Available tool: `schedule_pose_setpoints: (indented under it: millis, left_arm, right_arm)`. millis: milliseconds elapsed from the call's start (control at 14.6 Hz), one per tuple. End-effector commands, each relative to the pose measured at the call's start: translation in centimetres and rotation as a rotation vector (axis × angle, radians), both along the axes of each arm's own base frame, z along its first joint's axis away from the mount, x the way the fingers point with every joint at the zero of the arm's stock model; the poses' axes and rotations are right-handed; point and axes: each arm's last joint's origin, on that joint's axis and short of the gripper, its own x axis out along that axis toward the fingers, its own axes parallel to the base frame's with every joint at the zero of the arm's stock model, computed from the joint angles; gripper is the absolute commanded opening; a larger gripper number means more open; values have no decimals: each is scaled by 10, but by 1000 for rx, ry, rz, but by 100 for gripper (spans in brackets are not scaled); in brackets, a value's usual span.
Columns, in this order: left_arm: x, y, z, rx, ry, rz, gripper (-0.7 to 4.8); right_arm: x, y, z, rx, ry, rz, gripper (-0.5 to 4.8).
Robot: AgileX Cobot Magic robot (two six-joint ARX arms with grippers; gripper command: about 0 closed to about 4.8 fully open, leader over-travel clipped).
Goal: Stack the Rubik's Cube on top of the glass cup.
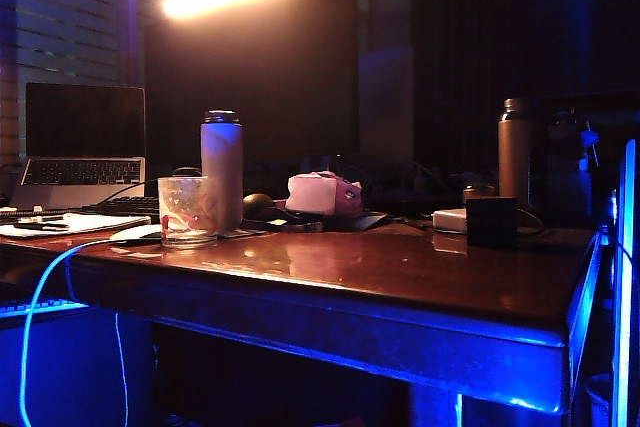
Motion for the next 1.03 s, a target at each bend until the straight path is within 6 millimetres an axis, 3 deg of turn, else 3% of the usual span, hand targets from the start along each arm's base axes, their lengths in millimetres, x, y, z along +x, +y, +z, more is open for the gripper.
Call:
schedule_pose_setpoints:
  millis: [68,342,479,616,821,1026]
  left_arm:
    - [0,0,-3,8,27,3,-4]
    - [0,0,-3,-19,30,9,-4]
    - [1,0,7,-177,-33,39,-4]
    - [-1,2,38,-245,-183,76,-4]
    - [-9,5,103,-230,-353,132,-4]
    - [17,2,175,-151,-319,29,-4]
  right_arm:
    - [0,0,0,3,-4,-2,-1]
    - [0,0,1,2,-24,-2,-1]
    - [1,0,13,1,-135,0,-1]
    - [-2,-1,35,37,-248,-37,-1]
    - [-12,-4,74,65,-349,-162,-1]
    - [2,-5,107,61,-309,-157,-1]
